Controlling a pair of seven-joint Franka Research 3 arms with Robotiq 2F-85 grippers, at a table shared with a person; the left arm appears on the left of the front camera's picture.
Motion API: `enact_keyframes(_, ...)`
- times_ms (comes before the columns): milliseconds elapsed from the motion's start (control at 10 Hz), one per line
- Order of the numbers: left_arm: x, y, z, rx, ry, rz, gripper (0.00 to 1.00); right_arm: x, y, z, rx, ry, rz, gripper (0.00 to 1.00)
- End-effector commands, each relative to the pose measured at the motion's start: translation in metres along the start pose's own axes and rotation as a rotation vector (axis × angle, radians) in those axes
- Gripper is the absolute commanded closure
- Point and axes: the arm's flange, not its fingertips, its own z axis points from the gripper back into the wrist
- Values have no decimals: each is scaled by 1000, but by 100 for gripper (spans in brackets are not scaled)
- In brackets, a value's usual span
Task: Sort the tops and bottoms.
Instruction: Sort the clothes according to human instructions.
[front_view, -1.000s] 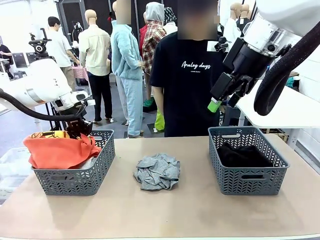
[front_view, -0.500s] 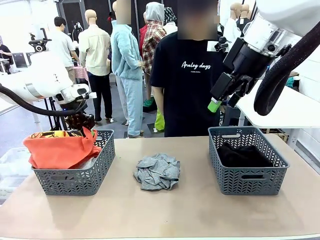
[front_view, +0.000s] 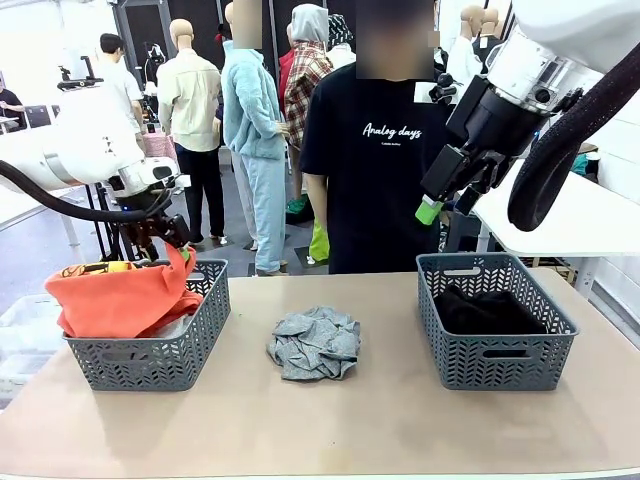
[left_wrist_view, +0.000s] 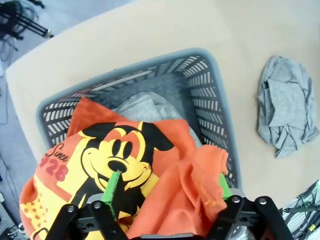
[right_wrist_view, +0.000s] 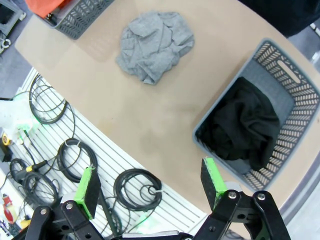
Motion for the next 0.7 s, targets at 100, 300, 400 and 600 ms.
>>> enact_keyframes(100, -3, 0, 5, -8, -6, -21, 0, -4, -1, -2, -12, 7, 2, 0)
enact_keyframes(300, -1, 12, 16, -274, -45, 67, 0, -4, -1, -2, -12, 7, 2, 0)
enact_keyframes(400, -1, 18, 21, -339, -43, 100, 0, -4, -1, -2, -12, 7, 2, 0)
enact_keyframes(600, 3, 28, 32, -417, -8, 194, 0, -4, -1, -2, -12, 7, 2, 0)
